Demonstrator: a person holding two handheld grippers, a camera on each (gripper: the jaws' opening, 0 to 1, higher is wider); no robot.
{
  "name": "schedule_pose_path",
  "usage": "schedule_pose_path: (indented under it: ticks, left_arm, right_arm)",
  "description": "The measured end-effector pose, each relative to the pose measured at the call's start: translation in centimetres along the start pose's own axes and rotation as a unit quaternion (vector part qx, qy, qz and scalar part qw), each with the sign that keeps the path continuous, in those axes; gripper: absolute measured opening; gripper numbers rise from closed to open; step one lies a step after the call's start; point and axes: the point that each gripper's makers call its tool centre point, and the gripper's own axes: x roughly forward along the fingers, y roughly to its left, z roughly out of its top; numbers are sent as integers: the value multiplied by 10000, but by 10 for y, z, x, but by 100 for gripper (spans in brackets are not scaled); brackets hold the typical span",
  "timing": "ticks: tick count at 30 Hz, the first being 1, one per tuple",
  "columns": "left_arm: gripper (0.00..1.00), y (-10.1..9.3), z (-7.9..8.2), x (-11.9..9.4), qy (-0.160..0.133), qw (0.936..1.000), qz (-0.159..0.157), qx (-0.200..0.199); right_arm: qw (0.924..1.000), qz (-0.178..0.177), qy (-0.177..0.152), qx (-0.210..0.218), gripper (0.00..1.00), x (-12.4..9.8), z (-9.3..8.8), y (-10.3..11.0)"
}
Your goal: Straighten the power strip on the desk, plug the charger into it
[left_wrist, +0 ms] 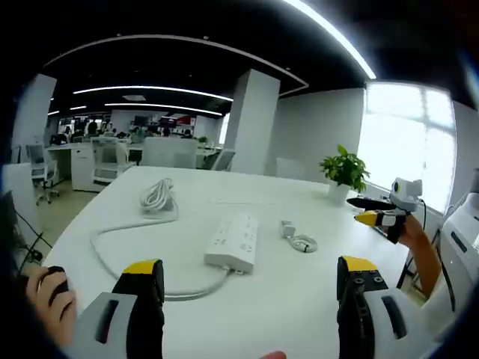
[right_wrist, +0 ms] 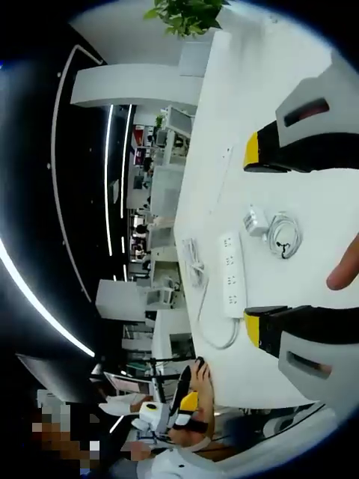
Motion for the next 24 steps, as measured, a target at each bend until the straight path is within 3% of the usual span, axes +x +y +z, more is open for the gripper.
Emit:
schedule_pose_path:
  ticks: [9, 24]
  left_arm:
    - [96, -11, 4, 7, 7, 9999, -36, 138]
    - [96, -12, 1, 18, 123, 9997, 19, 221]
  right_arm:
    - [9999, 6, 135, -28, 73, 0, -11, -3]
    - [9999, 76, 82, 44, 74, 0, -13, -9]
